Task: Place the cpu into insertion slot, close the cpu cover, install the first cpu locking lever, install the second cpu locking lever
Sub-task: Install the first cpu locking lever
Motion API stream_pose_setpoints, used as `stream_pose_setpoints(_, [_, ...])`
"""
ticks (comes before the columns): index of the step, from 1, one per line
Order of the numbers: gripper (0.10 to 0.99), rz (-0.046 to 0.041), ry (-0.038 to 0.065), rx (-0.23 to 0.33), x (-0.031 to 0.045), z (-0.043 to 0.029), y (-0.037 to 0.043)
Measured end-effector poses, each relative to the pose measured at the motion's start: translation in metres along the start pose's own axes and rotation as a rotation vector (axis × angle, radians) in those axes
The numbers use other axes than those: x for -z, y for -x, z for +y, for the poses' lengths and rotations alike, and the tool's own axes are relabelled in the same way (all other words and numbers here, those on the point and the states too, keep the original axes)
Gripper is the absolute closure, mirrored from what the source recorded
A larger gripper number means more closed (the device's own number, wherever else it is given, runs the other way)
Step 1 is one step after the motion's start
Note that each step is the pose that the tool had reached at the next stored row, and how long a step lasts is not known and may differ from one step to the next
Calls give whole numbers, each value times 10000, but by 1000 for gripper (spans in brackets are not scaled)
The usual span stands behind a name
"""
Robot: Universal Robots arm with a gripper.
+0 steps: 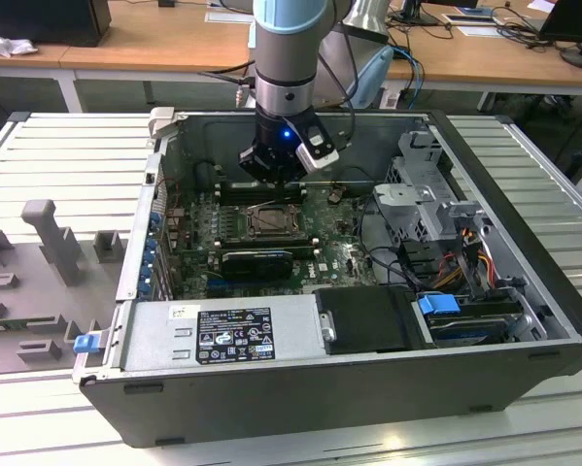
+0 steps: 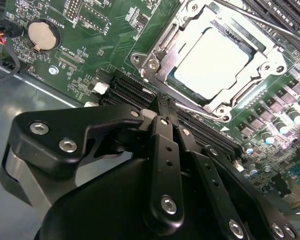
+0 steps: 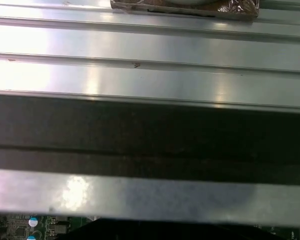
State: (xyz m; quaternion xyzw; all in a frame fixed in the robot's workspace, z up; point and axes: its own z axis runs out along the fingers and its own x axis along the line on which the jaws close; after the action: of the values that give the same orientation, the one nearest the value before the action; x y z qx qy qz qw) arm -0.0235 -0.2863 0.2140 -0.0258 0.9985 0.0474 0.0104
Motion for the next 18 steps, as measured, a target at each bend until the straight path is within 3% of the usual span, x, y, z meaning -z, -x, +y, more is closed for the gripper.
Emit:
stream_pose_setpoints(11, [980, 8, -51, 65, -54, 0, 12])
stream_pose_setpoints(18, [980, 21, -231, 100, -96, 9, 19])
